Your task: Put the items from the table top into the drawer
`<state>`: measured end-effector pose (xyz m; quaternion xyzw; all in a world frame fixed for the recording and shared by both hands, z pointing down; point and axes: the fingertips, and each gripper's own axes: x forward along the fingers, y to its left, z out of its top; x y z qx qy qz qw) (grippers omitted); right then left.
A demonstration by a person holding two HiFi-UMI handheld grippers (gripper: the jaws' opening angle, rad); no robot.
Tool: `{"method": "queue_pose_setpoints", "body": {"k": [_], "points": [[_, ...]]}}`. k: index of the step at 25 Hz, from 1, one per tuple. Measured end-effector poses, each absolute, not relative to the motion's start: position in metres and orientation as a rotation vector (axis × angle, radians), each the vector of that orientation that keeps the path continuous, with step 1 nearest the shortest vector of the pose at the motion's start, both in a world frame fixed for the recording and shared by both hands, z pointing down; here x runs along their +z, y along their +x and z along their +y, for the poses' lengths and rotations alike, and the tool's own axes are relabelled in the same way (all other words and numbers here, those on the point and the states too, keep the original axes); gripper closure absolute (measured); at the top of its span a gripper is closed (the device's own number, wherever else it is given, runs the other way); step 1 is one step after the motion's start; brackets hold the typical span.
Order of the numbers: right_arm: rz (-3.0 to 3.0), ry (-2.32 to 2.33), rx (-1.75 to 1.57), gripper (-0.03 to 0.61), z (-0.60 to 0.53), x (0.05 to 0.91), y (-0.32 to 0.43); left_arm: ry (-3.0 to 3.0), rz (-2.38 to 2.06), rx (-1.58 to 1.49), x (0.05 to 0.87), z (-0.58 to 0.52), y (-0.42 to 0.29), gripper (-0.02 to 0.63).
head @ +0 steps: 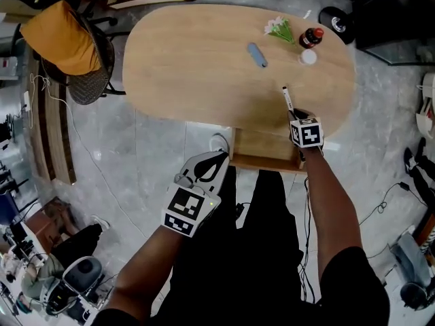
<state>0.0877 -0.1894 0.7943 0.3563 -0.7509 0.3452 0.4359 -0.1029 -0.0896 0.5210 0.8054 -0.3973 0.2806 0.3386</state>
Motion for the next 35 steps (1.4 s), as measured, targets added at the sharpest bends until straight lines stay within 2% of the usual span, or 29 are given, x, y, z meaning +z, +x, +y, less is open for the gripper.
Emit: {"method": "queue_pose_setpoints", "body": {"k": [6,12,24,27,35], "points": [[-1.929,0.610,0.754,0.522,-0.078,0.794,0.054,2.100,-1.004,0.738,0.533,-0.090,-0.107,0.612],[-1.827,0.390,0.605,0.522,-0.002,0.833,0.055,2.074,-0.987,0.752,0.550,-0.086,-0.102,0.612],[-1.642,0.181,0.403,0.520,0.021,0.938,0.071,2.002,-1.033,0.792,0.573,-0.061,-0.099,0.612],[-1.657,0.203,0.480,0.485,0.024,0.935,0.068,1.986,-1.043,0.801,0.577,-0.053,-0.098,0.612],[-1.674,0.208,0.508,0.485,0.032,0.898,0.085,2.013,-1.087,0.737,0.546,-0.061,-0.079,0.612]]}}
